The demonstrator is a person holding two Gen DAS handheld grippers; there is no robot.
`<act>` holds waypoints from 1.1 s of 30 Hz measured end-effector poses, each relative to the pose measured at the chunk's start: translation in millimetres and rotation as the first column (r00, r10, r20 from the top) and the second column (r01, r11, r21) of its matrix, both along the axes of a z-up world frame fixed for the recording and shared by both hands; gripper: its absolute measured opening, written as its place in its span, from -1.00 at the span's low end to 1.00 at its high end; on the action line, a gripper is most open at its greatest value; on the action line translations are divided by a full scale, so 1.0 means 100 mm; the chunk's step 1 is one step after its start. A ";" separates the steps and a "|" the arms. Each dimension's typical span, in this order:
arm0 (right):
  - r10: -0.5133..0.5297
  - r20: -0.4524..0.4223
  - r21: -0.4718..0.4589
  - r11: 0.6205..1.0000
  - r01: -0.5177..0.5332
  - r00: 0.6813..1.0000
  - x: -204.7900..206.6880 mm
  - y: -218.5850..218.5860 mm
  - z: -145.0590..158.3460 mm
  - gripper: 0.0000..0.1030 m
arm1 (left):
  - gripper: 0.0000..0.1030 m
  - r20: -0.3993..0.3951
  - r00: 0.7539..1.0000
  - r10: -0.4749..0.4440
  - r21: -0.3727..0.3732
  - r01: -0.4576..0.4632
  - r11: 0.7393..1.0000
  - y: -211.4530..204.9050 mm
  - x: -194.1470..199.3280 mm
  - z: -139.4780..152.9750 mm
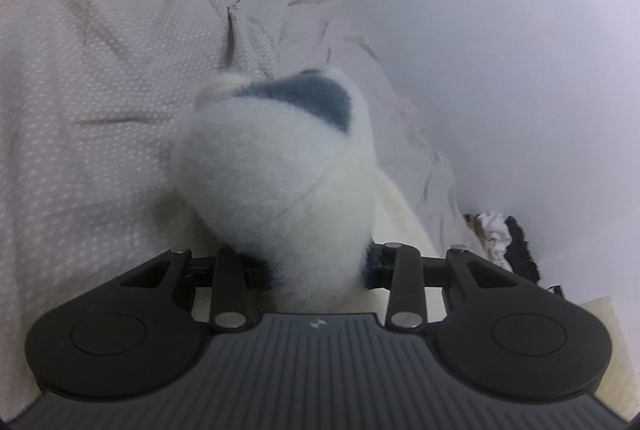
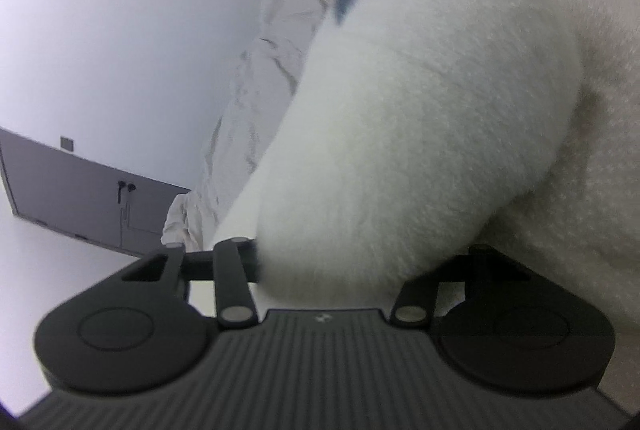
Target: Fold large clothes
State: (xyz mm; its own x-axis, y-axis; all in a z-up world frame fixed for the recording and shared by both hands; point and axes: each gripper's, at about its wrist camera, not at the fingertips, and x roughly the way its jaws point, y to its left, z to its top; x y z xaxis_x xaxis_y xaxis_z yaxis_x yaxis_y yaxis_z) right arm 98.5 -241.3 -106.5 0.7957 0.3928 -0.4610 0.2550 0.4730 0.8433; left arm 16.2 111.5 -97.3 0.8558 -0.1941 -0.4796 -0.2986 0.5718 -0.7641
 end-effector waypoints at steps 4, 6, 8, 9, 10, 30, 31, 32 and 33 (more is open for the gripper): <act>0.020 0.034 -0.051 0.999 -0.018 0.999 -0.14 0.15 0.20 0.01 | -0.21 0.032 0.999 -0.023 -0.003 0.023 1.000 0.02 -0.22 0.08; 0.029 0.051 -0.055 0.998 -0.026 0.998 -0.22 0.15 0.30 0.01 | -0.21 0.050 0.998 -0.035 0.000 0.035 0.999 0.02 -0.31 0.14; 0.033 0.064 -0.054 0.998 -0.030 0.997 -0.30 0.15 0.40 0.01 | -0.21 0.067 0.997 -0.043 0.002 0.043 0.999 0.02 -0.39 0.21; 0.034 0.070 -0.052 0.998 -0.030 0.997 -0.35 0.14 0.44 0.01 | -0.21 0.079 0.996 -0.049 0.000 0.049 0.999 0.01 -0.42 0.26; 0.034 0.077 -0.051 0.998 -0.030 0.996 -0.39 0.13 0.48 0.01 | -0.21 0.090 0.994 -0.055 -0.002 0.055 0.998 0.00 -0.44 0.30; -0.080 0.240 -0.107 0.988 0.108 0.967 0.36 -1.16 1.74 0.02 | -0.21 0.226 0.927 -0.298 0.075 0.289 0.955 -1.53 0.95 1.55; -0.091 0.247 -0.113 0.986 0.122 0.965 0.43 -1.26 1.78 0.02 | -0.20 0.229 0.923 -0.310 0.078 0.300 0.951 -1.65 1.10 1.57; -0.103 0.254 -0.121 0.983 0.138 0.962 0.52 -1.37 1.82 0.02 | -0.20 0.231 0.918 -0.323 0.082 0.313 0.946 -1.79 1.27 1.59; -0.114 0.259 -0.128 0.980 0.151 0.959 0.60 -1.46 1.84 0.02 | -0.20 0.232 0.913 -0.336 0.084 0.325 0.942 -1.93 1.44 1.59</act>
State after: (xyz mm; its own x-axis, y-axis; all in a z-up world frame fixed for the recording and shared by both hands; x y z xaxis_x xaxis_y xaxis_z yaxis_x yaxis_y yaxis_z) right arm 158.2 -387.8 77.6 0.9329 0.2197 -0.2852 0.1141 0.5710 0.8130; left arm 160.2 -81.3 62.1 0.8365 -0.4696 -0.2823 0.1019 0.6396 -0.7619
